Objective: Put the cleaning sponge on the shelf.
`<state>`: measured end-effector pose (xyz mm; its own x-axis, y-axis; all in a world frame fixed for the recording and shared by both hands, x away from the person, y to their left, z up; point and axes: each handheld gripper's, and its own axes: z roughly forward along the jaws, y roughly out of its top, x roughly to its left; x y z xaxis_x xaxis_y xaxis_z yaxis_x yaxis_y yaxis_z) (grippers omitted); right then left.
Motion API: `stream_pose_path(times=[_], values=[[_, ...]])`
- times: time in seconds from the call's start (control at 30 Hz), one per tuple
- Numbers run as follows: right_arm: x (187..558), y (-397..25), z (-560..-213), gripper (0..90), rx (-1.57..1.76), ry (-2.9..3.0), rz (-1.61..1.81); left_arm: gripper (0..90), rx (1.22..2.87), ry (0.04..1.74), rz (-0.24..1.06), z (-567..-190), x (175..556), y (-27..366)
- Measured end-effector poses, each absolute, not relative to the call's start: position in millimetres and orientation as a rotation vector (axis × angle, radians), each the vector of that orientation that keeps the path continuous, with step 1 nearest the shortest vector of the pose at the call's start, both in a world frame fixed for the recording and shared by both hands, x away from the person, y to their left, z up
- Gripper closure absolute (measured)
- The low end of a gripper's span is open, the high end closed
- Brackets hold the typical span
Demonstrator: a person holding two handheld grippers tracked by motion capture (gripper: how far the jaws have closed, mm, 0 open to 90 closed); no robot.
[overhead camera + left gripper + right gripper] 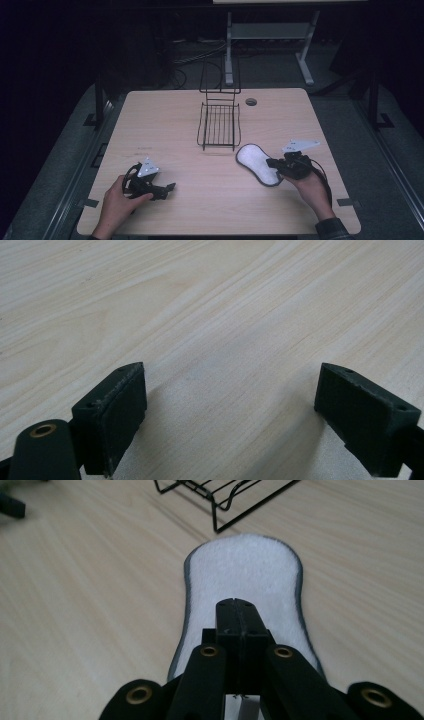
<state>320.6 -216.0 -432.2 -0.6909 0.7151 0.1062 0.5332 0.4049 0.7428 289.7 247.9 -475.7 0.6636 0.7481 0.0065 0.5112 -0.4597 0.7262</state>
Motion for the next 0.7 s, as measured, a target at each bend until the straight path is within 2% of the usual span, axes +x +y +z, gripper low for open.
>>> stream_pose_path(times=[0.2,0.7], values=[[345.1,-206.7,-442.2,89.5,1.095,2.453,1.131,12.6,2.164,0.969,0.423,-475.5,289.8,247.9],[356.5,-196.8,-455.0,89.5,1.087,2.503,1.047,12.6,2.163,0.97,0.424,-475.5,289.7,247.9]])
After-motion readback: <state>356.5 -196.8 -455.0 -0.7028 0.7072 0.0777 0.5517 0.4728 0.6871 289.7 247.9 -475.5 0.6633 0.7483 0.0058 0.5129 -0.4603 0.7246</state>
